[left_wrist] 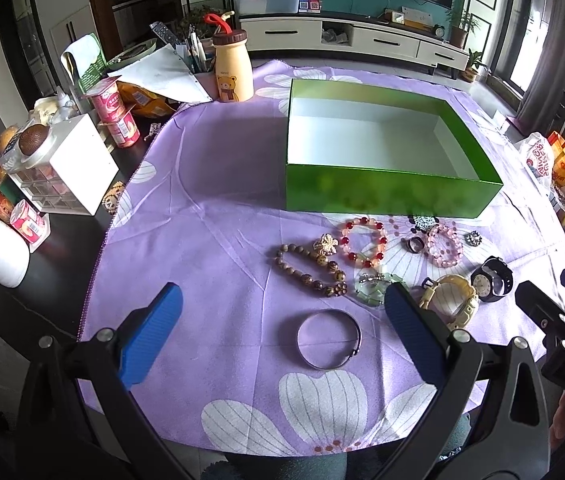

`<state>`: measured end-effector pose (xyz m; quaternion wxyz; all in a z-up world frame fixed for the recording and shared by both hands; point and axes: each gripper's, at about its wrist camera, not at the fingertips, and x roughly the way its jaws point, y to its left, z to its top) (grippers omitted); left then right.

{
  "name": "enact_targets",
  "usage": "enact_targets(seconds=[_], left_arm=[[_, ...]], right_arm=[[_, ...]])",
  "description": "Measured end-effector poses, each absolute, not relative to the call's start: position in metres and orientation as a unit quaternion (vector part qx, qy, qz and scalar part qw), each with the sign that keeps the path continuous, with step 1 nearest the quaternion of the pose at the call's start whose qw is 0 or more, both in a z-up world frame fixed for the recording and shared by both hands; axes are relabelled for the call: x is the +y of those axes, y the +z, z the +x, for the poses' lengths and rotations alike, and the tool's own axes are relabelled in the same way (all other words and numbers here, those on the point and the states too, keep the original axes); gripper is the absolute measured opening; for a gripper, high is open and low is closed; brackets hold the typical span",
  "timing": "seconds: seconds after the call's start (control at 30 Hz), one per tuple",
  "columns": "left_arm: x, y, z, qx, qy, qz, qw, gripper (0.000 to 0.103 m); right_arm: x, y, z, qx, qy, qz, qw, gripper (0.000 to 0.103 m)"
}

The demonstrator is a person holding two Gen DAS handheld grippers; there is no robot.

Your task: Organize jewelry

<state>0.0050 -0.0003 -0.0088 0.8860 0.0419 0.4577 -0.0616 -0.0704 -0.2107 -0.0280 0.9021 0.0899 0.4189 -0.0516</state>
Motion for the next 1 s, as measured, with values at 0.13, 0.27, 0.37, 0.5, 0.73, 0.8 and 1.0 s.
enact_targets(seconds=[0.13, 0.27, 0.37, 0.5, 0.73, 0.8, 1.0], left_arm=[[-0.001, -0.010, 0.005, 0.455, -0.064, 0.043, 0.887, 0.101], [0.000, -0.011, 0.006, 0.456, -0.066, 0.041, 0.887, 0.101], [-0.001, -0.011, 0.007, 0.456, -0.067, 0.041, 0.886, 0.101], [0.000, -0.013, 0.007, 0.457, -0.069, 0.039, 0.886, 0.101], [0.005, -0.019, 0.009, 0.468, -0.073, 0.026, 0.881, 0.101], [0.007, -0.020, 0.009, 0.469, -0.074, 0.023, 0.880, 0.101], [0.006, -0.025, 0.009, 0.473, -0.076, 0.029, 0.877, 0.101]], right_arm=[[-0.212, -0.030, -0.068, 0.419, -0.052, 0.091, 0.902, 0.102], [-0.212, -0.031, -0.067, 0.421, -0.052, 0.092, 0.901, 0.102], [-0.213, -0.031, -0.067, 0.420, -0.052, 0.092, 0.901, 0.102], [-0.214, -0.033, -0.067, 0.421, -0.052, 0.093, 0.901, 0.102], [-0.217, -0.038, -0.070, 0.426, -0.052, 0.096, 0.898, 0.102], [-0.218, -0.038, -0.071, 0.425, -0.052, 0.098, 0.898, 0.102], [-0.228, -0.034, -0.073, 0.417, -0.048, 0.109, 0.901, 0.102]])
